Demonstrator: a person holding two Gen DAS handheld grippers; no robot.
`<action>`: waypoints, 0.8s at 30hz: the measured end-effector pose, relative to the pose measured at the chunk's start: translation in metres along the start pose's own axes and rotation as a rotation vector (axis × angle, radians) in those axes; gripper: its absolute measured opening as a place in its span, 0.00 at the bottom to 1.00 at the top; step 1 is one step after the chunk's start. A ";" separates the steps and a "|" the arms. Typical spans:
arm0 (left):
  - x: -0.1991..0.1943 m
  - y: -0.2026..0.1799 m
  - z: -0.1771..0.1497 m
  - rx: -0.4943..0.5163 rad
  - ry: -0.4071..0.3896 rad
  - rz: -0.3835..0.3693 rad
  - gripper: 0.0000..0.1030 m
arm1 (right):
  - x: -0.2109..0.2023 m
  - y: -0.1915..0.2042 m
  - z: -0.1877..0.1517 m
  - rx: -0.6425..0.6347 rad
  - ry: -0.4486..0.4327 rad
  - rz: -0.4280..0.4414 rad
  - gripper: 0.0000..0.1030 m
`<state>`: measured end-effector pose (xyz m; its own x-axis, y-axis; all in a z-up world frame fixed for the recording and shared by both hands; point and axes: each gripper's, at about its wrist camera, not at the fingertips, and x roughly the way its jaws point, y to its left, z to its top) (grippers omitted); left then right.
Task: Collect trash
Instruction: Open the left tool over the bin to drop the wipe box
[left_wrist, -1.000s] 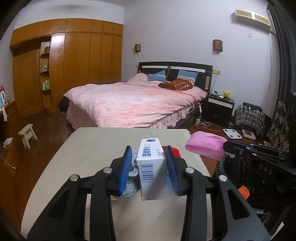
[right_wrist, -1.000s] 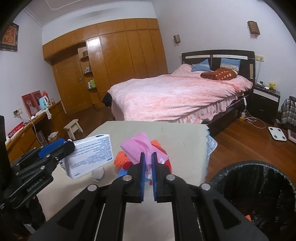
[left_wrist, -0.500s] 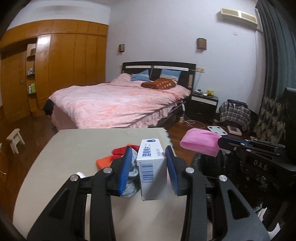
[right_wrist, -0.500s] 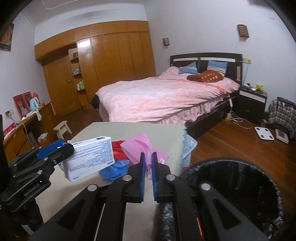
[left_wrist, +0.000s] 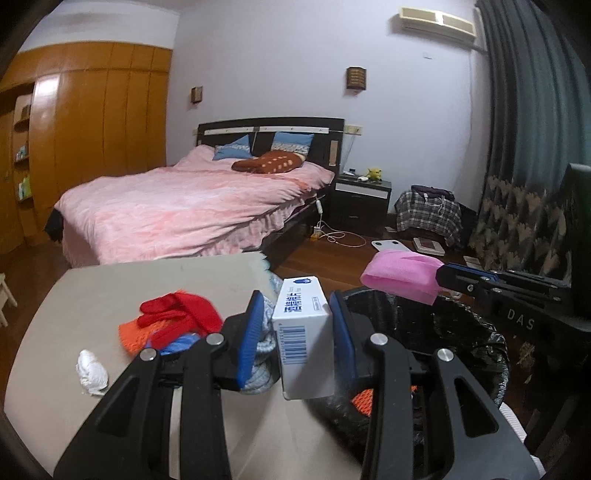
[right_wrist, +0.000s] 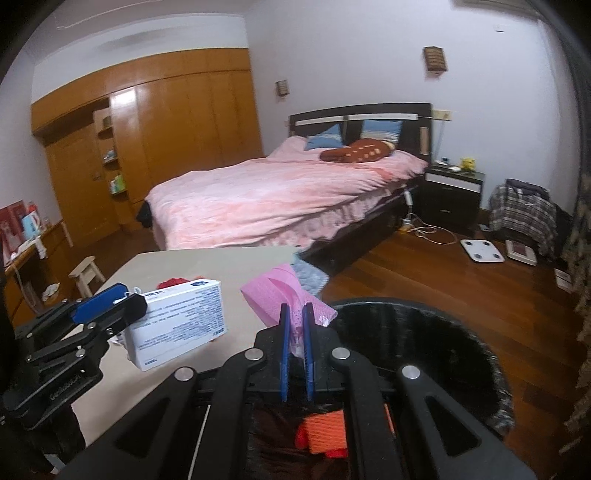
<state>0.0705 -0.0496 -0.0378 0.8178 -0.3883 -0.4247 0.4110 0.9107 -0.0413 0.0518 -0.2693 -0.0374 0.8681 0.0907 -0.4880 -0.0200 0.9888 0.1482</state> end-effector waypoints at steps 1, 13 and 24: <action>0.001 -0.007 -0.001 0.017 -0.009 -0.001 0.35 | -0.002 -0.004 -0.001 0.006 0.000 -0.010 0.07; -0.001 -0.029 -0.011 0.023 -0.035 -0.029 0.29 | 0.004 -0.010 -0.012 -0.004 0.039 -0.043 0.07; 0.002 0.053 -0.029 -0.057 0.039 0.106 0.08 | 0.031 0.025 -0.017 -0.034 0.080 0.031 0.07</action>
<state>0.0820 0.0022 -0.0674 0.8388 -0.2843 -0.4643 0.2983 0.9534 -0.0449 0.0703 -0.2395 -0.0632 0.8246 0.1297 -0.5507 -0.0646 0.9886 0.1361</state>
